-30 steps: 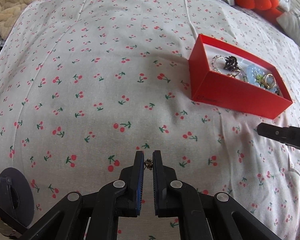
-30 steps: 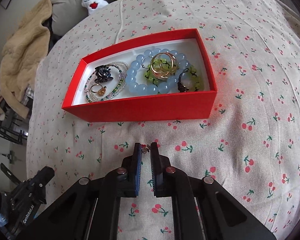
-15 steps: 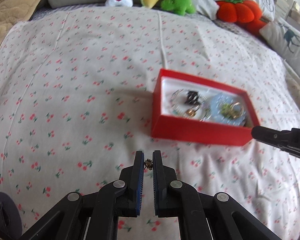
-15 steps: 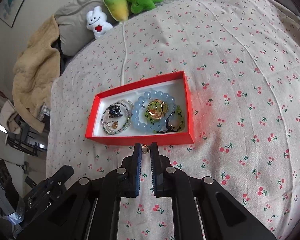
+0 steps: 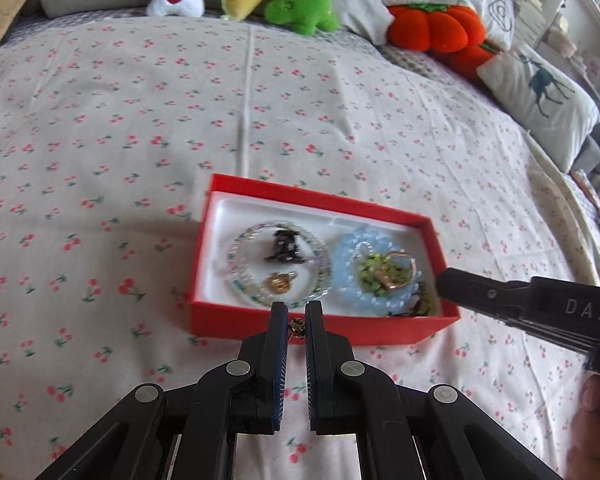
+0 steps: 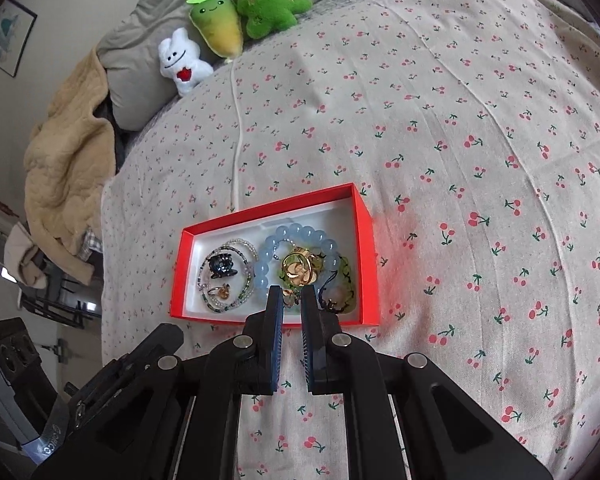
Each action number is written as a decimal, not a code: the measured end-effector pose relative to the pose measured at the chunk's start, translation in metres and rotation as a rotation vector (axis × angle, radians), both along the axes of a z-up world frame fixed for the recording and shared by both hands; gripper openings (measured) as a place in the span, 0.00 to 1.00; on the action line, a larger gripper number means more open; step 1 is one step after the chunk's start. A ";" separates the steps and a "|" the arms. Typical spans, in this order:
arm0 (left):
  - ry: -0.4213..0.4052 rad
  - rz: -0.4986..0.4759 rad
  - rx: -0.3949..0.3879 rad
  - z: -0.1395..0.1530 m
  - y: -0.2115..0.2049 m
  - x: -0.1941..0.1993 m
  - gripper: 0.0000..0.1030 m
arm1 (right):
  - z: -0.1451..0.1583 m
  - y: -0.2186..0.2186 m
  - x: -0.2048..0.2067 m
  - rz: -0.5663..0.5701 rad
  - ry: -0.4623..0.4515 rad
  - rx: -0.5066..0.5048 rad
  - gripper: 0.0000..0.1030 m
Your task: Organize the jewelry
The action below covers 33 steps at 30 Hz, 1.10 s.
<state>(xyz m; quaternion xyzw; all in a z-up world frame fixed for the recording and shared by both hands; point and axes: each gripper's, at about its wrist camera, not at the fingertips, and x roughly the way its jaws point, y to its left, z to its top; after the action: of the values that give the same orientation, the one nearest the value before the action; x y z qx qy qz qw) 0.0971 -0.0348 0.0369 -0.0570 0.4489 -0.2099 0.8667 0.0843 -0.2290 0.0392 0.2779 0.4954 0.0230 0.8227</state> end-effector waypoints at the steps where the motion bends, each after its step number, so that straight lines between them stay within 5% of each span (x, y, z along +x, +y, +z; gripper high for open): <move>1: -0.001 -0.007 -0.003 -0.001 -0.004 0.001 0.03 | -0.001 0.000 0.001 0.000 0.004 0.001 0.09; 13: 0.013 -0.047 -0.034 -0.013 -0.027 0.014 0.04 | -0.010 -0.005 0.007 0.003 0.029 0.007 0.09; 26: -0.019 -0.037 0.009 -0.002 -0.020 -0.001 0.37 | -0.010 -0.004 0.011 0.019 0.041 -0.003 0.12; 33: -0.023 -0.027 0.066 -0.002 -0.010 -0.011 0.46 | -0.002 -0.004 0.004 0.036 0.017 -0.019 0.30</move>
<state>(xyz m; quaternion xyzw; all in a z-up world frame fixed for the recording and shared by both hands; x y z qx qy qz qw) 0.0856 -0.0445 0.0352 -0.0200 0.4464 -0.2071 0.8703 0.0885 -0.2327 0.0370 0.2614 0.5074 0.0308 0.8205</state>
